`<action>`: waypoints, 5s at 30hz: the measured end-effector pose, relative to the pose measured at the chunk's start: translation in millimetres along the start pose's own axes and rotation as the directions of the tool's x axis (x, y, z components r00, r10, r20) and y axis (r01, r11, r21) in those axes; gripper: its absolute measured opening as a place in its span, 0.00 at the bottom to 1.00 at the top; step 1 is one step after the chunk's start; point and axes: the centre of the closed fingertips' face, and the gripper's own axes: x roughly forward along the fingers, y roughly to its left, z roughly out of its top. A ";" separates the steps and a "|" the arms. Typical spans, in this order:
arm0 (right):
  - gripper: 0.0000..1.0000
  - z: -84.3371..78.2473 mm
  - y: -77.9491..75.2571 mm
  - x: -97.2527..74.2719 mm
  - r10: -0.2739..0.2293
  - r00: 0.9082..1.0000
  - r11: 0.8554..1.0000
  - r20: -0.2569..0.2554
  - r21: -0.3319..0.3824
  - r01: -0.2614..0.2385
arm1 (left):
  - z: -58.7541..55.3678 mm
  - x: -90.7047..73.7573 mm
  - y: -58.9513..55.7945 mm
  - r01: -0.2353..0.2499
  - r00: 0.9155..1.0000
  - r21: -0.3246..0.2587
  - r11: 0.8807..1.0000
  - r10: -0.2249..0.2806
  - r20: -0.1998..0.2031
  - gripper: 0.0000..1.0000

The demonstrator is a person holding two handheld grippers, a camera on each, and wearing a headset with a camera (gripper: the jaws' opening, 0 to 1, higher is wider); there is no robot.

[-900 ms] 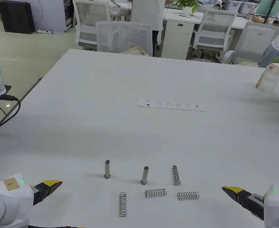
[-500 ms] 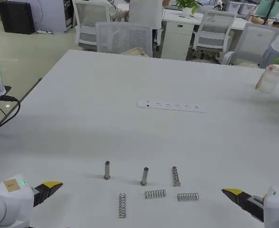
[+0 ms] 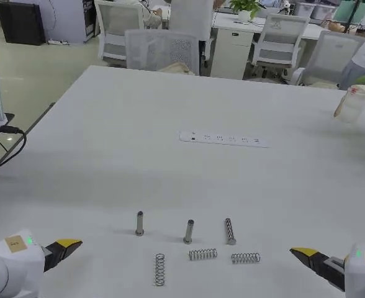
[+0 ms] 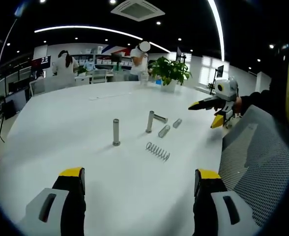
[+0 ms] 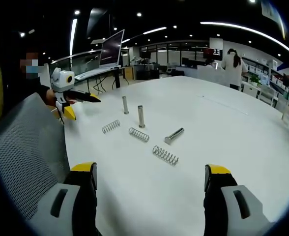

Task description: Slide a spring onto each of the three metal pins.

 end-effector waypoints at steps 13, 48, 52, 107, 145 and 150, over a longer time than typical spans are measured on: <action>0.89 -0.4 1.2 0.9 0.002 1.000 1.000 -0.003 0.001 -0.002 | 1.0 -0.3 0.0 -0.001 1.000 -0.002 1.000 0.001 0.004 0.89; 0.88 -0.7 0.2 1.5 0.000 1.000 1.000 -0.006 0.002 0.000 | 4.7 1.0 -0.3 0.002 1.000 0.009 1.000 -0.002 0.008 0.88; 0.88 -0.6 -0.2 1.7 0.000 1.000 1.000 -0.008 0.001 0.000 | 5.1 1.0 -0.6 0.002 1.000 0.010 1.000 -0.003 0.009 0.88; 0.78 58.4 -47.6 53.5 0.000 0.990 0.998 -0.139 -0.064 -0.009 | 20.1 15.6 -1.1 0.041 0.999 0.035 0.999 -0.042 0.027 0.87; 0.47 42.9 -66.9 107.4 -0.078 0.916 0.996 -0.394 0.018 0.093 | 24.9 17.5 1.7 0.036 0.998 0.020 0.999 -0.037 0.046 0.85; 0.42 36.0 -68.6 110.3 -0.079 0.903 0.995 -0.421 0.018 0.096 | 24.3 17.7 0.8 0.040 0.998 0.018 0.999 -0.041 0.043 0.85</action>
